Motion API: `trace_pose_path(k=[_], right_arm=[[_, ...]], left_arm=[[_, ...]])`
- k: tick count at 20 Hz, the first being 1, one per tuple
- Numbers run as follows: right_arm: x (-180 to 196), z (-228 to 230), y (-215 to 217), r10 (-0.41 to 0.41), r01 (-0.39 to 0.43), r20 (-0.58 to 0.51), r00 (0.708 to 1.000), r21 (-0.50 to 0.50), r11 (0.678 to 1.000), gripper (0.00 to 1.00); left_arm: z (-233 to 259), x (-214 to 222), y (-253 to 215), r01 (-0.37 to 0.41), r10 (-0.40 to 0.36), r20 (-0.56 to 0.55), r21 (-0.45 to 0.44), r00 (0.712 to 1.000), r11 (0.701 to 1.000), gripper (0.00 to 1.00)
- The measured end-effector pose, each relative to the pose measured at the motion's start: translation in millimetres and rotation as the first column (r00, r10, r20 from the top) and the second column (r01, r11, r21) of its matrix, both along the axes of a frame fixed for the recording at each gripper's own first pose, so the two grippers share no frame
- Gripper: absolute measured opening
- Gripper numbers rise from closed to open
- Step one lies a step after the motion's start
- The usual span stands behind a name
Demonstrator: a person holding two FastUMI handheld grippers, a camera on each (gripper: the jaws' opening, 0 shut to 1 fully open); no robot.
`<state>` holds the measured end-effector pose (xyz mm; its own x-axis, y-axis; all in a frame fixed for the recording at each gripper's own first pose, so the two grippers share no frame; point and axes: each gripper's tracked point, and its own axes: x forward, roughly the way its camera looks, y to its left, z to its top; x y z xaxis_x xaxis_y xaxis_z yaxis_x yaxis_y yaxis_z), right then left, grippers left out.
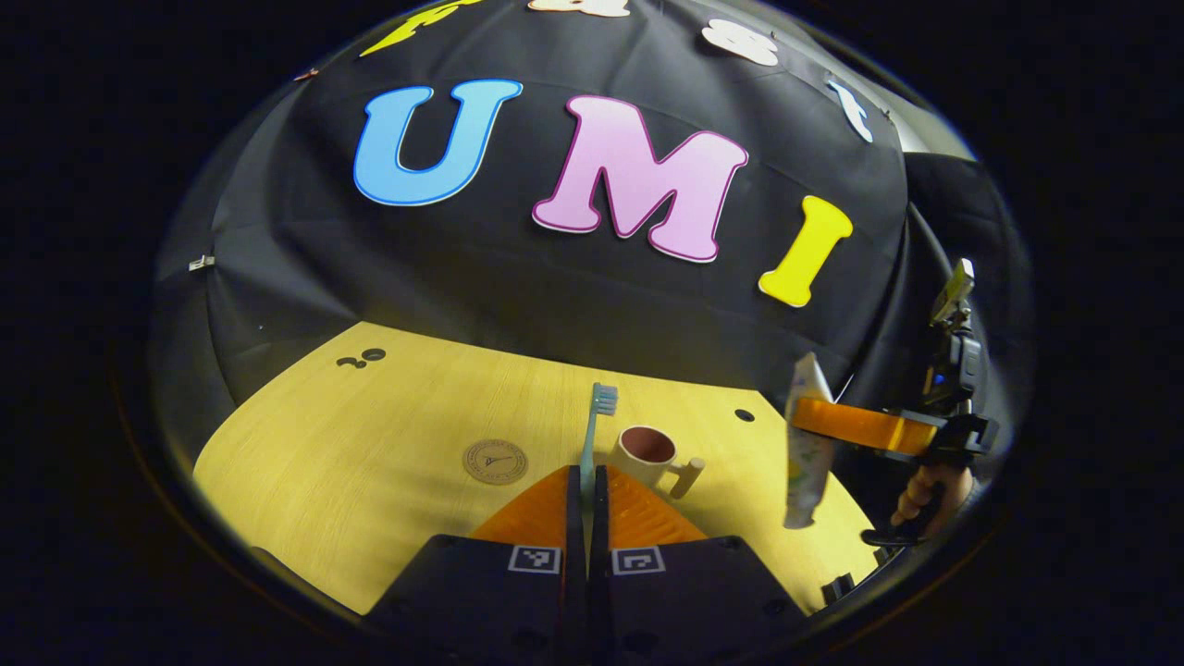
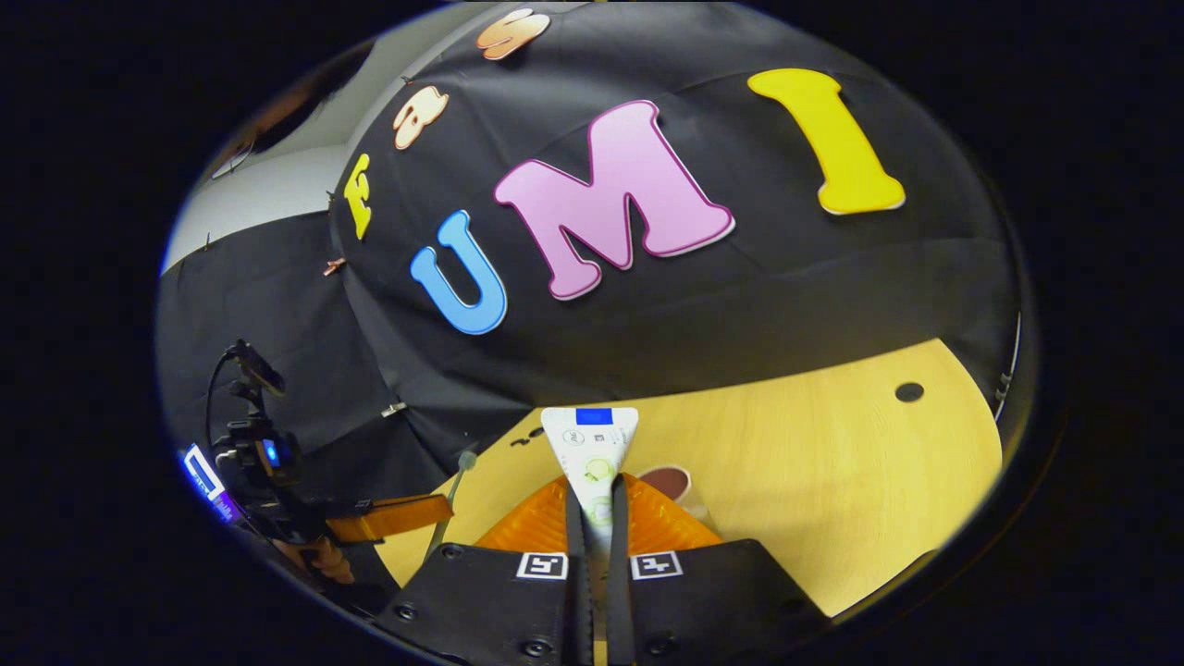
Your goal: Put the toothbrush and toothpaste on the desktop into the cup, then pick up the cup and place it on the coaster on the desktop.
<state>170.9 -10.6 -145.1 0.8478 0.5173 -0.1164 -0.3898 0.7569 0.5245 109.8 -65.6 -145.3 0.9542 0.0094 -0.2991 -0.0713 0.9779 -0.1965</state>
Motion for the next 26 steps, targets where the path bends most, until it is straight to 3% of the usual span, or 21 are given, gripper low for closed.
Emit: trace_pose_path(k=[2, 3, 6, 8, 9, 13, 18, 26], right_arm=[[27.1, 8.8, 6.4, -0.001, 0.001, 0.048, 0.999, 0.003, 1.000, 0.10], [40.1, 11.6, 9.3, -0.003, 0.003, 0.070, 0.998, 0.002, 1.000, 0.10], [79.4, 7.3, 18.9, -0.019, 0.020, 0.116, 0.993, -0.007, 1.000, 0.10], [104.0, -0.9, 26.1, -0.031, 0.032, 0.133, 0.991, -0.007, 0.999, 0.10], [114.8, -6.0, 30.0, -0.035, 0.036, 0.137, 0.990, -0.007, 0.999, 0.10], [145.9, -37.2, 44.4, -0.043, 0.049, 0.141, 0.989, -0.038, 0.998, 0.10], [151.1, -82.2, 55.7, -0.018, 0.032, 0.108, 0.994, -0.123, 0.992, 0.10], [141.5, -119.1, 54.1, -0.038, 0.047, 0.061, 0.997, -0.157, 0.987, 0.10]], left_arm=[[2.5, -4.4, 0.9, -0.020, 0.020, 0.010, 0.000, 1.000, 1.000, 0.01], [2.0, -5.9, 0.1, -0.023, 0.023, 0.014, -0.001, 1.000, 1.000, 0.06], [-3.6, -10.6, 2.3, -0.045, 0.045, 0.007, 0.009, 0.999, 0.999, 0.06], [-5.7, -15.2, 4.2, -0.063, 0.063, 0.003, -0.017, 0.998, 0.998, 0.01], [-5.9, -17.0, 6.3, -0.075, 0.075, 0.000, -0.022, 0.997, 0.997, 0.06], [-11.6, -23.3, 12.8, -0.106, 0.105, -0.016, -0.033, 0.994, 0.994, 0.06], [-19.4, -22.0, 14.9, -0.122, 0.121, -0.031, -0.023, 0.992, 0.992, 0.06], [-22.4, -15.1, 13.4, -0.128, 0.127, -0.027, -0.033, 0.991, 0.991, 0.06]])
